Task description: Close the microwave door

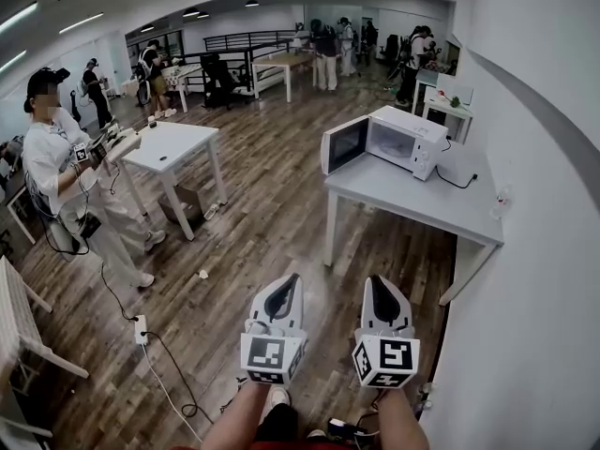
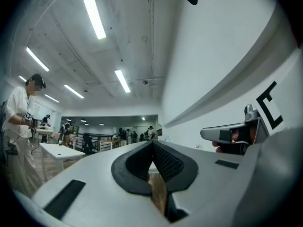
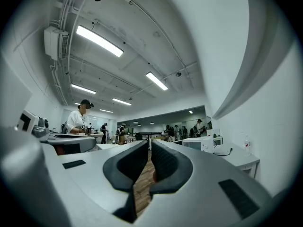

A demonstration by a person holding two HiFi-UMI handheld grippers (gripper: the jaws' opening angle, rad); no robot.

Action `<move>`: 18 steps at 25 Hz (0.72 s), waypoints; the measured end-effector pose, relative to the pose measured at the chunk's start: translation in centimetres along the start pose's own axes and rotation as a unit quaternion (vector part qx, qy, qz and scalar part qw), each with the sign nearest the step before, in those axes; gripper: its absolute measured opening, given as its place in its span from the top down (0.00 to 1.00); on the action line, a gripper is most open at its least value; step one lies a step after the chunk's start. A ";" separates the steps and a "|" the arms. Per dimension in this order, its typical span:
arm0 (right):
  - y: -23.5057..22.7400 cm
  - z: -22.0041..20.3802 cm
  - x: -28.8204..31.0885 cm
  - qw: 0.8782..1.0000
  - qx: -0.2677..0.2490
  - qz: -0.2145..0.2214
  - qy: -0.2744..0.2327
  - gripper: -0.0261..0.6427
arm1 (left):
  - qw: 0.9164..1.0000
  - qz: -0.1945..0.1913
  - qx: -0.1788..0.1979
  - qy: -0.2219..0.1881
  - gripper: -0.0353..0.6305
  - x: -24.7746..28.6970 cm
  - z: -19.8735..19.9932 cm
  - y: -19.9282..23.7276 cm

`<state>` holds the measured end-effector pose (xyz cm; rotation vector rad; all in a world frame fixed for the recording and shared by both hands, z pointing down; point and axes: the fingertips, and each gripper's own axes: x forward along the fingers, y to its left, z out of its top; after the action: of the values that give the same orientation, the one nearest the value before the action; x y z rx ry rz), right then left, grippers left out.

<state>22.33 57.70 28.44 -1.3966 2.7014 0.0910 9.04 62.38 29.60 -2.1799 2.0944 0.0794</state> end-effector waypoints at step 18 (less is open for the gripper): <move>4.1 -3.1 16.6 1.000 -0.018 -0.015 0.021 0.90 | 0.999 -0.026 -0.011 -0.015 0.91 11.7 -2.2 13.2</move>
<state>9.26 46.30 29.63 -1.4639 2.7243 0.1100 -3.72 50.04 29.73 -2.2301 2.0288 0.1285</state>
